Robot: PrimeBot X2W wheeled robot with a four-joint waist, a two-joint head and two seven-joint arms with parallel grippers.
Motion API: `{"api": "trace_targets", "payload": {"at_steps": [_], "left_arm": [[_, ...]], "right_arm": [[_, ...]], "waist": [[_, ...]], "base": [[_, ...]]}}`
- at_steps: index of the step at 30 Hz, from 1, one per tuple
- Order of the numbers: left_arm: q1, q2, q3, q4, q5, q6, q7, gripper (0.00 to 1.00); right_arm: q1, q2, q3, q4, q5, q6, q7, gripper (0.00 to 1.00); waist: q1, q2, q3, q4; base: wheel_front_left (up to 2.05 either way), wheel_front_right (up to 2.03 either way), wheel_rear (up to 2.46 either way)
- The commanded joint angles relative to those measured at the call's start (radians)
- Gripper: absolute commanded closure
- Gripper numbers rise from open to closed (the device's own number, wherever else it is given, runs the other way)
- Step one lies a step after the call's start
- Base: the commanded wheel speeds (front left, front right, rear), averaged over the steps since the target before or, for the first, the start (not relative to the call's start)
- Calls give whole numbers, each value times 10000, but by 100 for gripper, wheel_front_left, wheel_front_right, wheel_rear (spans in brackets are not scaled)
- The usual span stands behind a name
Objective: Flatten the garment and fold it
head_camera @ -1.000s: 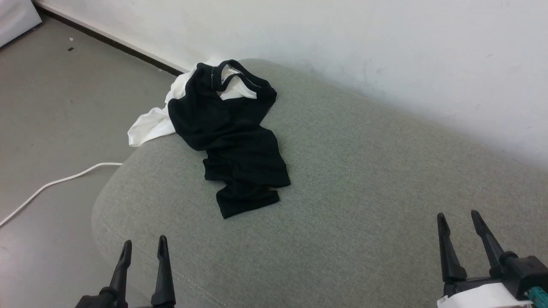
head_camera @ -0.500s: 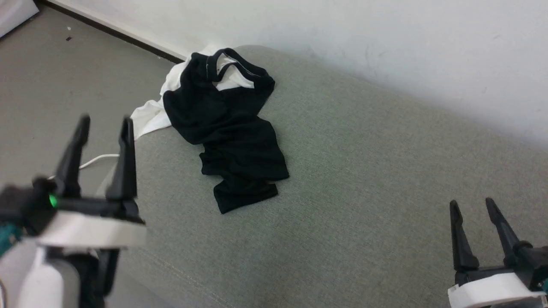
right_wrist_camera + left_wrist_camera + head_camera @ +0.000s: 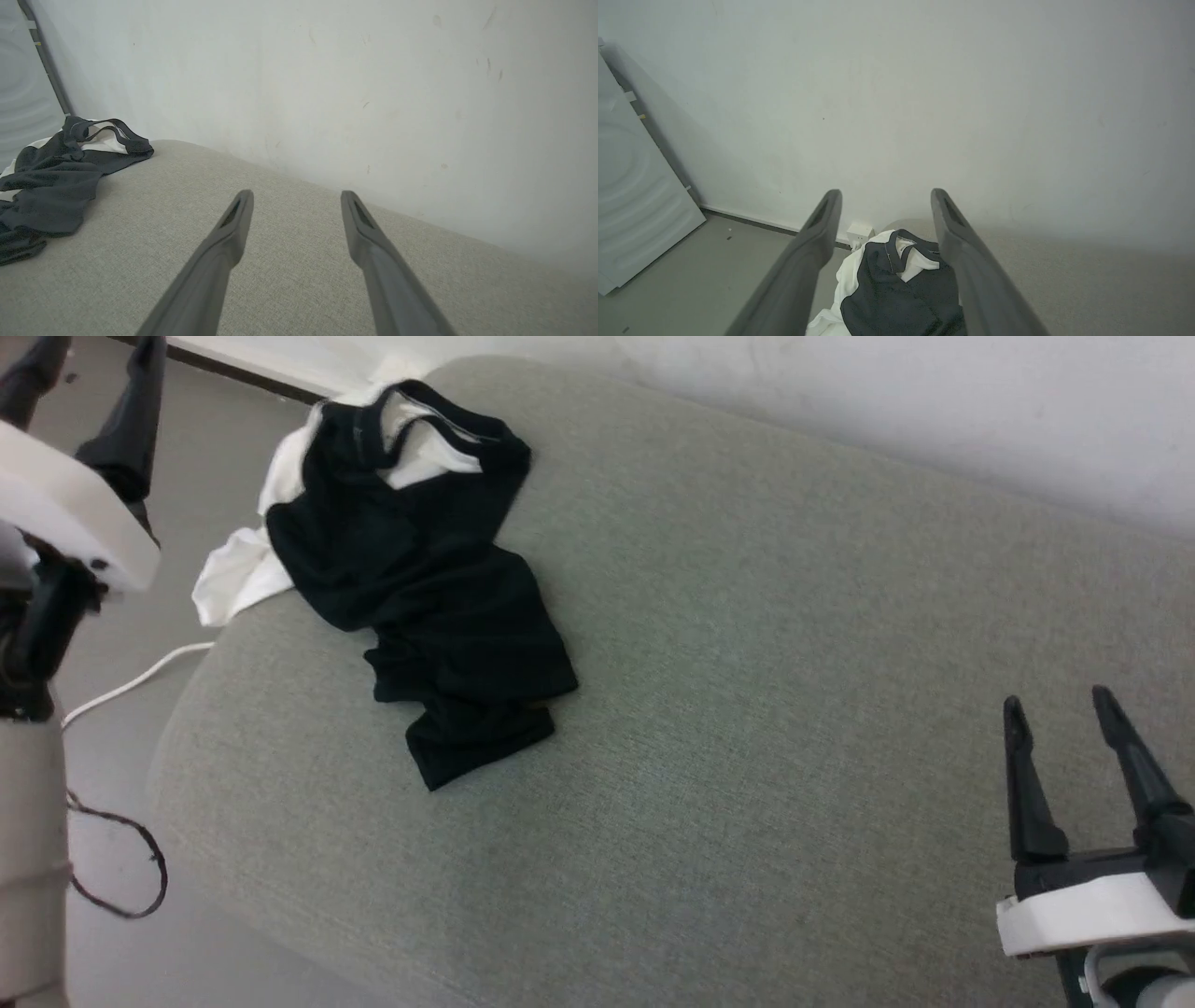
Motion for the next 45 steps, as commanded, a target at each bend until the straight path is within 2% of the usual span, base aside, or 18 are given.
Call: {"api": "trace_targets", "payload": {"at_steps": [1,8,18,21,29,43,44,45], "left_arm": [[-403,140,-49,444,-187,-57,209,0],[-1240,805,-562,2140,-847,-146,1360,0],[-1200,918,-613,3496,-2170,-142,2902,0],[-1047,928,-620,3744,-2282,-3,3240,0],[-710,977,-798,4042,-2288,253,3784,0],[-633,826,-966,4285,-2296,589,3941,0],[-668,810,-950,4299,-2305,581,3859,4],[-699,822,-961,4302,-2263,554,3724,83]], "right_arm": [[-185,3,-6,-211,-148,-9,96,0],[-539,3,-11,-1112,-664,-9,593,0],[-543,3,-248,-2012,-1015,-9,1008,0],[-462,3,-268,-2222,-1081,-9,1083,0],[-187,3,-436,-2902,-1278,-9,1384,0],[-41,3,-593,-3900,-1474,-9,1775,0],[-56,3,-606,-3937,-1481,-9,1793,0],[-72,3,-612,-3965,-1487,-9,1810,0]], "waist": [[-2,0,856,-667],[-2,0,1951,-1386],[-2,0,2788,-1958],[-2,0,2914,-2085],[-2,0,3309,-2271],[-2,0,3984,-2286],[-2,0,4017,-2286],[-2,0,4042,-2290]], "base": [[0,0,0],[0,0,0],[0,0,0],[0,0,0],[0,0,0],[0,0,0],[0,0,0],[0,0,0]]}}
